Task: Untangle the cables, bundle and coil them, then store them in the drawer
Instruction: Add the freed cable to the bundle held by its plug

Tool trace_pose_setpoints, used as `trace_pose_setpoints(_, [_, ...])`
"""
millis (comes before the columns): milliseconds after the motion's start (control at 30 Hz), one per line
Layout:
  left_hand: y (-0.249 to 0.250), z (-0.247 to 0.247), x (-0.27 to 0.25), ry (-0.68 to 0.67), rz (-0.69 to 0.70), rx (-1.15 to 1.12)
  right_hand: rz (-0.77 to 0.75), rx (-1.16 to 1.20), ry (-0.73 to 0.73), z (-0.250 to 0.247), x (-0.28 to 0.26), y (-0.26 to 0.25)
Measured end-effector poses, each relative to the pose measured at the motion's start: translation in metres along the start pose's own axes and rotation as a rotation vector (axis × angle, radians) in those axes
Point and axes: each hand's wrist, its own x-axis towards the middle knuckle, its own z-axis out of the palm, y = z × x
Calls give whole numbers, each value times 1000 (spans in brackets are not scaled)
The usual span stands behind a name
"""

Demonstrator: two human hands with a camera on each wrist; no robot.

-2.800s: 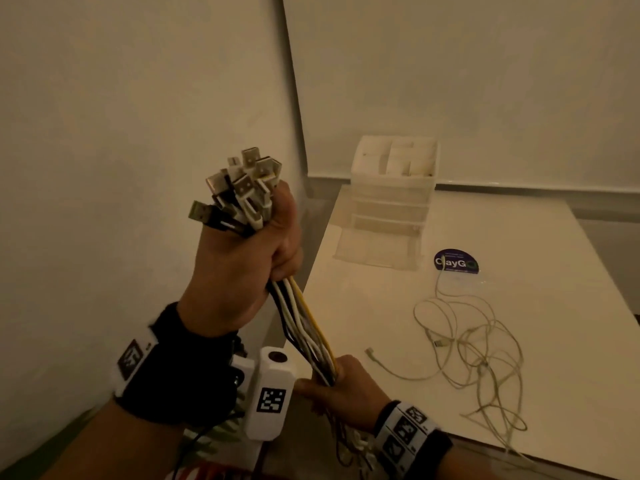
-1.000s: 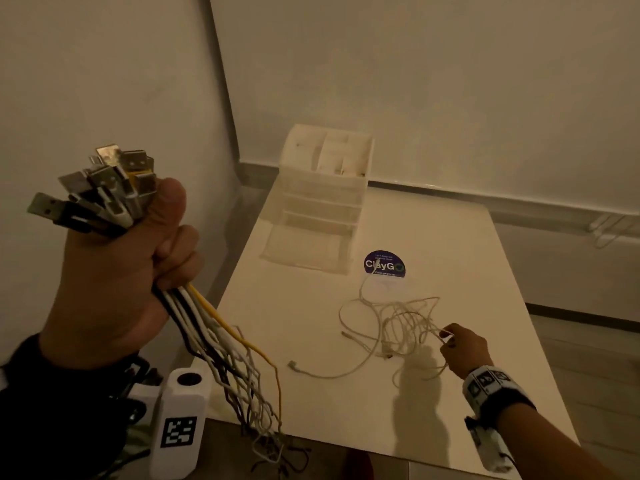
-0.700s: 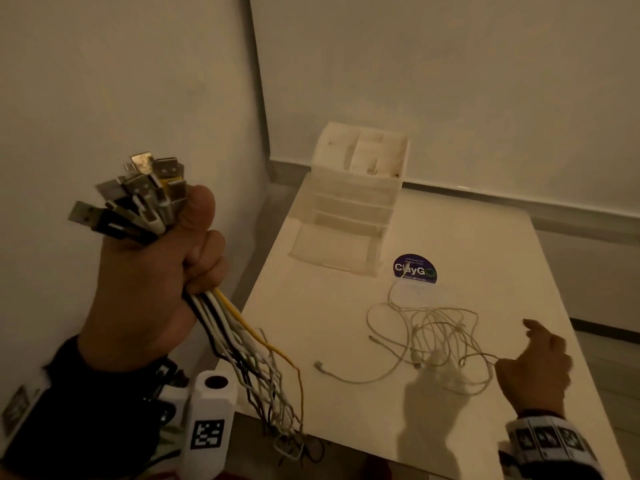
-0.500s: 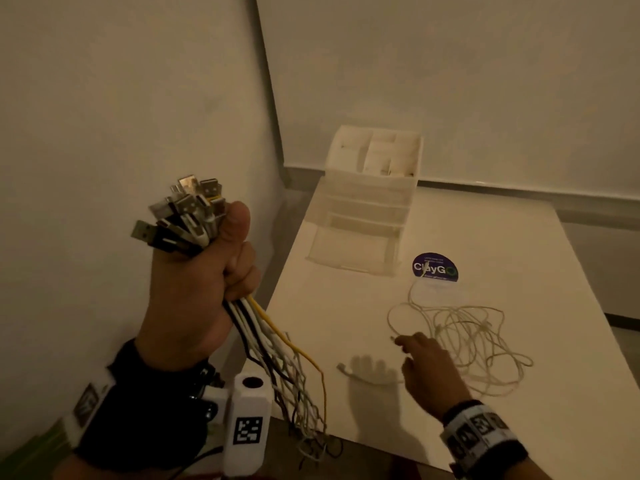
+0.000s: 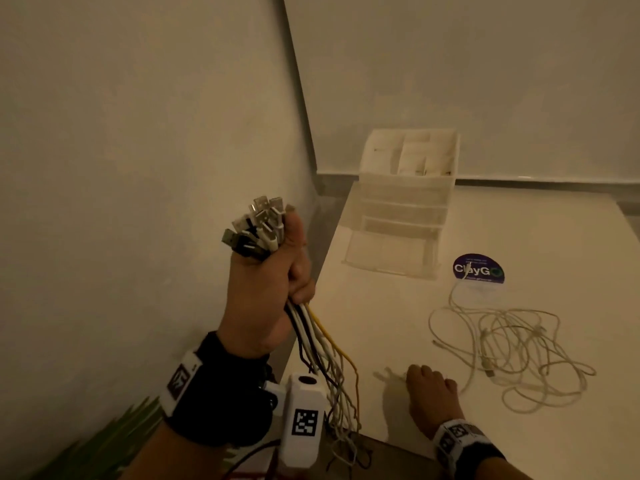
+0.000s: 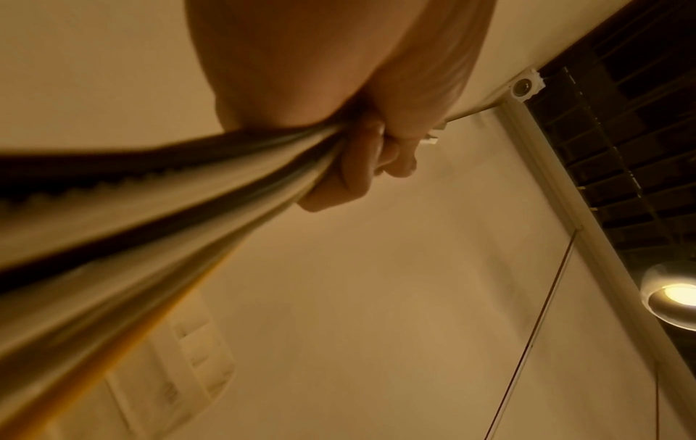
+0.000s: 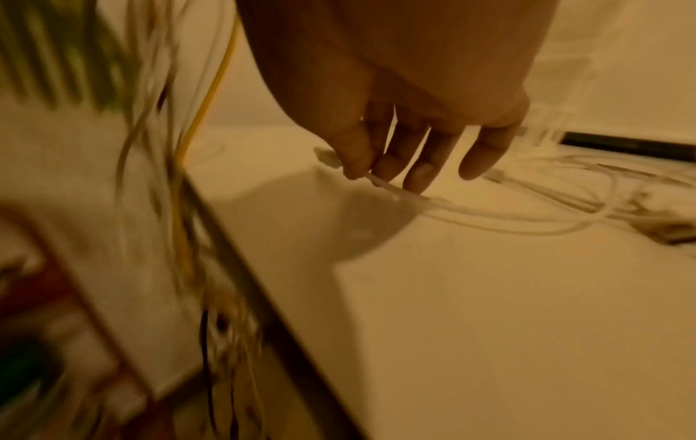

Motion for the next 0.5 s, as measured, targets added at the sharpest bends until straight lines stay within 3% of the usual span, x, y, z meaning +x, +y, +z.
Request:
trace_pose_setpoints(100, [-5,5,2,48,-19,28,-15,477,148,-65,-6,-2])
trace_pose_setpoints(300, [-19,27,17,20,-87,7,-316,839,545,-224,-46,-26])
trace_pose_setpoints(400, [-22,42,25,-29,-118,-61,-451,1067,576,-267,-69,-52])
trace_pose_setpoints(500, [-20,56,28,-132,-145,-63,-512,1134,624,-279,-80,-78])
